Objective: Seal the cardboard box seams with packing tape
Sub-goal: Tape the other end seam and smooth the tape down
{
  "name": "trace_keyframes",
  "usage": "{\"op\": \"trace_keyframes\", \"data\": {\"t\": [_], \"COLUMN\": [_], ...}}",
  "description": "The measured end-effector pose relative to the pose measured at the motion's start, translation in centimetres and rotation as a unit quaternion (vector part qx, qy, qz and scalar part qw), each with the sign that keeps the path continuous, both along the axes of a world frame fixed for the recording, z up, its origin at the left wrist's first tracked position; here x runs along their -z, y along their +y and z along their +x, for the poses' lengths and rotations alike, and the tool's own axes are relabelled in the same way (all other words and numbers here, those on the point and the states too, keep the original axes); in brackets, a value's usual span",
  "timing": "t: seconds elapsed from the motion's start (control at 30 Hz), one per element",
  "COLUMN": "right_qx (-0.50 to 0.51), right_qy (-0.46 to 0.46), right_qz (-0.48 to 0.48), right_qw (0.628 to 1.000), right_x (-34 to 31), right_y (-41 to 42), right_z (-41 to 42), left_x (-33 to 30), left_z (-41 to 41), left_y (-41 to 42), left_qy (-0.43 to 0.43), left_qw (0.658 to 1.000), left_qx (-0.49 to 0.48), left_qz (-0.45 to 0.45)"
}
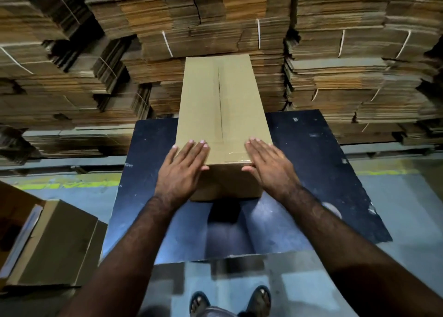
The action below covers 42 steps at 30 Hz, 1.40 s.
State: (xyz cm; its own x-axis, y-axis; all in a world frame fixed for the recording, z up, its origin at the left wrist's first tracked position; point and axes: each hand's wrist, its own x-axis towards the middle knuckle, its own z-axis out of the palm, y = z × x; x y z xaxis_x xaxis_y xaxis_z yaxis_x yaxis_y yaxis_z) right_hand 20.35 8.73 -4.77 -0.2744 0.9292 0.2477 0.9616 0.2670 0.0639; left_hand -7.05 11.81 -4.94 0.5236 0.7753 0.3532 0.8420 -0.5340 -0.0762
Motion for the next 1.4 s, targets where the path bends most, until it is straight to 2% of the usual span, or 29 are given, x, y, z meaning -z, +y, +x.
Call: {"op": "trace_keyframes", "data": {"t": [0.1, 0.17, 0.2, 0.27, 0.33, 0.37, 0.4, 0.43, 0.5, 0.63, 0.73, 0.9, 1.03, 1.1, 1.2, 1.27, 1.33, 1.4], "right_qx": [0.002, 0.027, 0.049, 0.119, 0.166, 0.17, 0.166, 0.16, 0.149, 0.113, 0.098, 0.08, 0.089, 0.126, 0.198, 0.179, 0.129, 0.1], "right_qy": [0.083, 0.192, 0.271, 0.461, 0.648, 0.71, 0.744, 0.757, 0.755, 0.706, 0.684, 0.694, 0.695, 0.681, 0.6, 0.567, 0.566, 0.569], "right_qz": [0.002, 0.026, 0.043, 0.042, -0.053, -0.112, -0.151, -0.167, -0.169, -0.213, -0.244, -0.278, -0.29, -0.242, -0.03, 0.063, 0.085, 0.051], "right_qw": [0.997, 0.981, 0.96, 0.878, 0.741, 0.674, 0.629, 0.611, 0.616, 0.666, 0.68, 0.66, 0.652, 0.679, 0.775, 0.802, 0.81, 0.815], "right_x": [-0.4, -0.7, -0.8, -0.7, -0.9, -1.0, -1.1, -1.0, -1.1, -1.4, -1.9, -1.8, -1.7, -1.5, -1.6, -2.3, -2.9, -2.3], "right_y": [-0.9, -1.7, -2.0, -1.8, -1.4, -1.3, -1.3, -1.3, -1.4, -0.9, -0.4, -0.4, -0.5, -0.6, -1.9, -3.9, -5.8, -6.5], "right_z": [1.5, 2.8, 3.3, 4.4, 4.7, 4.7, 4.6, 4.6, 4.8, 6.2, 7.1, 7.5, 7.6, 7.4, 6.4, 4.7, 2.6, 0.6], "left_x": [-0.8, -1.5, -1.7, -1.8, -1.2, -0.9, -0.5, -0.2, 0.4, 0.6, -0.1, -0.4, 0.5, 0.9, 1.3, 1.3, 1.4, 1.6], "left_z": [1.4, 4.4, 6.4, 10.5, 13.9, 15.2, 16.3, 16.9, 17.6, 18.1, 18.4, 18.1, 18.5, 19.2, 20.3, 20.5, 19.6, 18.3], "left_y": [-0.8, -1.4, -1.6, -1.7, -1.7, -1.6, -1.5, -1.4, -1.5, -1.9, -2.1, -2.2, -2.4, -2.5, -3.0, -3.3, -3.5, -3.6], "left_qy": [-0.013, -0.029, -0.035, -0.037, -0.036, -0.031, -0.027, -0.026, -0.031, -0.033, -0.062, -0.093, -0.032, -0.028, -0.039, -0.031, -0.027, -0.026], "left_qw": [1.0, 0.999, 0.999, 0.997, 0.996, 0.997, 0.998, 0.998, 0.999, 0.999, 0.998, 0.995, 0.998, 0.996, 0.99, 0.99, 0.992, 0.995], "left_qx": [-0.012, 0.016, 0.038, 0.074, 0.082, 0.075, 0.062, 0.046, 0.014, -0.011, -0.018, -0.021, -0.046, -0.077, -0.123, -0.136, -0.118, -0.082], "left_qz": [0.005, 0.001, -0.002, -0.003, 0.006, 0.008, 0.012, 0.016, 0.021, 0.025, 0.011, -0.026, 0.011, 0.035, 0.047, 0.027, 0.028, 0.051]}}
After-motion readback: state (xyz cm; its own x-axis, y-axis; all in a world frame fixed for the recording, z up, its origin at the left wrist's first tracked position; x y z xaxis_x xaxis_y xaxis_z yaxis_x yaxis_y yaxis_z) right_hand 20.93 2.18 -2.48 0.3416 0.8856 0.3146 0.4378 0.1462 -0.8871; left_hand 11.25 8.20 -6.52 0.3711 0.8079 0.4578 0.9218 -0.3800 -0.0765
